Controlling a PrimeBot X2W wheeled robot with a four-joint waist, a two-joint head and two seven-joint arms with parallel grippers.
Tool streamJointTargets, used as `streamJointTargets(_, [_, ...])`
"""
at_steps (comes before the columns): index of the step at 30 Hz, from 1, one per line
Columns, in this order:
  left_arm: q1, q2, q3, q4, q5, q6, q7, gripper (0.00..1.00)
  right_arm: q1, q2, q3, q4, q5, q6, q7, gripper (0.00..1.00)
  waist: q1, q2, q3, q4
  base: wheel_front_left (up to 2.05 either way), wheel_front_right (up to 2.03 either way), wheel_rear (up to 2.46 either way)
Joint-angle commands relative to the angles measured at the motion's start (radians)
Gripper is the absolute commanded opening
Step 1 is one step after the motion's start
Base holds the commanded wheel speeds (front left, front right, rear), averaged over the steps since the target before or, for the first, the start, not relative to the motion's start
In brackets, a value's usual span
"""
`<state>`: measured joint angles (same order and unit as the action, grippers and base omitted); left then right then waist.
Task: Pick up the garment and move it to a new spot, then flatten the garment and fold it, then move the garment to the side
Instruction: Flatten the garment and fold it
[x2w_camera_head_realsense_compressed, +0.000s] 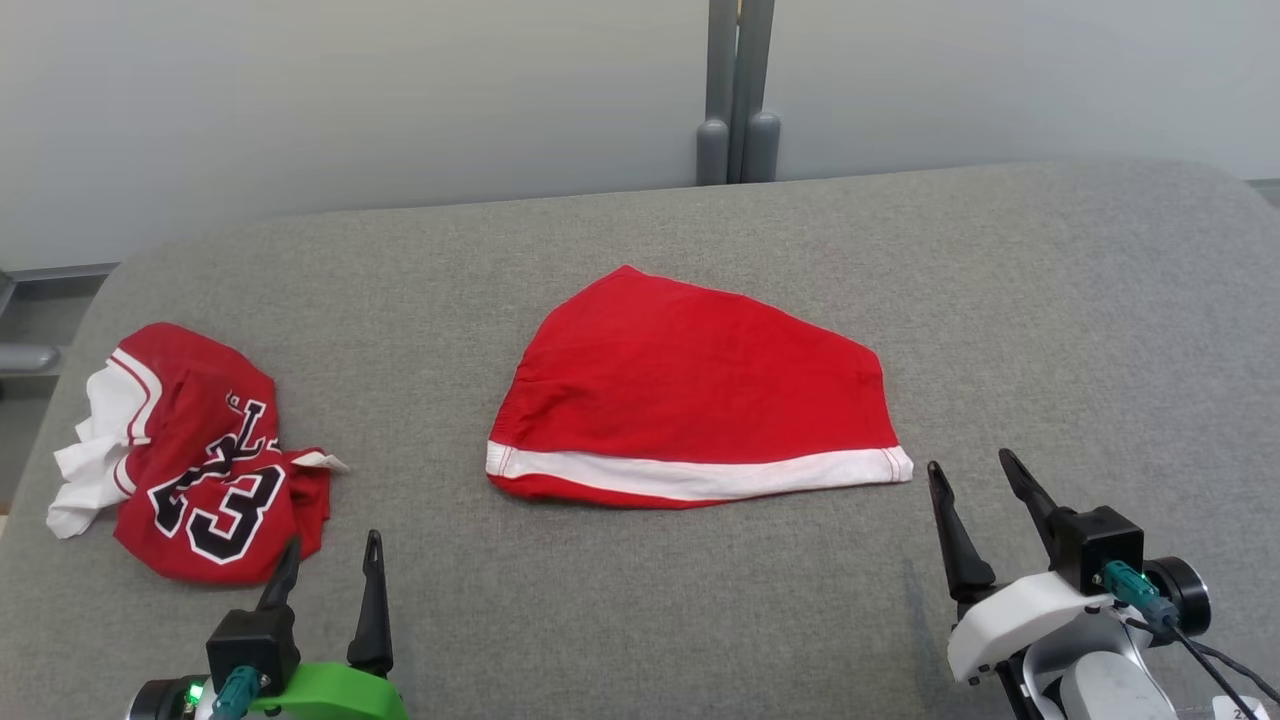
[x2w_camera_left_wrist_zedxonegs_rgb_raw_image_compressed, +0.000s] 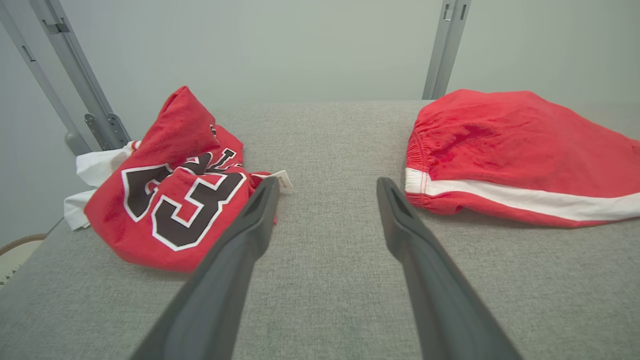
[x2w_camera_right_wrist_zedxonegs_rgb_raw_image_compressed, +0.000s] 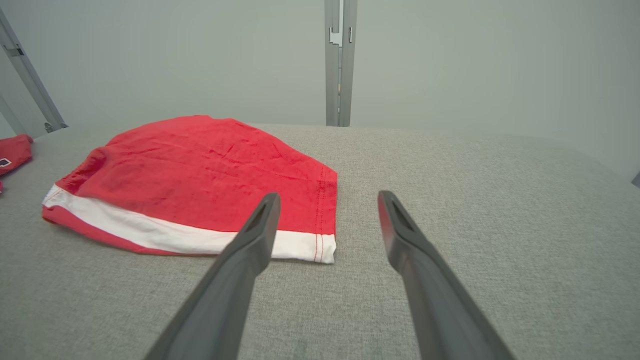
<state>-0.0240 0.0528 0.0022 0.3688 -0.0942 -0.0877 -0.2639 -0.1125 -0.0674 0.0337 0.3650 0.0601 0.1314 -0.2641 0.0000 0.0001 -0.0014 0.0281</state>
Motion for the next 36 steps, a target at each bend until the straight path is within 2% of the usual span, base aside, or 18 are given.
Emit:
streamJointTargets(1, [0.012, 0.000, 0.003, -0.006, 0.013, 0.000, -0.001, 1.00, 0.010, 0.000, -0.005, -0.003, 0.004, -0.001, -0.001, 1.00, 0.0000, -0.0001, -0.017, 0.020, 0.00, 0.00, 0.00])
streamJointTargets(8, [0.020, -0.001, -0.011, -0.016, 0.024, -0.004, -0.001, 1.00, 0.014, 0.004, -0.013, 0.008, 0.009, -0.001, -0.001, 1.00, 0.0000, -0.0001, -0.024, 0.046, 0.00, 0.00, 0.00])
streamJointTargets(17, [-0.003, -0.002, -0.051, -0.010, -0.005, -0.019, -0.001, 1.00, -0.006, 0.006, -0.009, 0.021, 0.018, -0.001, -0.001, 1.00, 0.0000, -0.0001, 0.006, 0.040, 0.00, 0.00, 0.00])
streamJointTargets(27, [-0.151, -0.001, -0.160, 0.027, -0.061, -0.042, -0.001, 1.00, -0.114, 0.007, -0.014, 0.075, 0.032, -0.001, -0.001, 1.00, 0.0000, -0.0001, 0.175, 0.015, 0.00, 0.00, 0.00])
streamJointTargets(36, [-0.251, -0.001, -0.211, 0.057, -0.071, -0.043, -0.001, 1.00, -0.185, 0.012, -0.012, 0.161, 0.060, -0.001, 0.000, 1.00, 0.0000, -0.0001, 0.275, 0.009, 0.00, 0.00, 0.00])
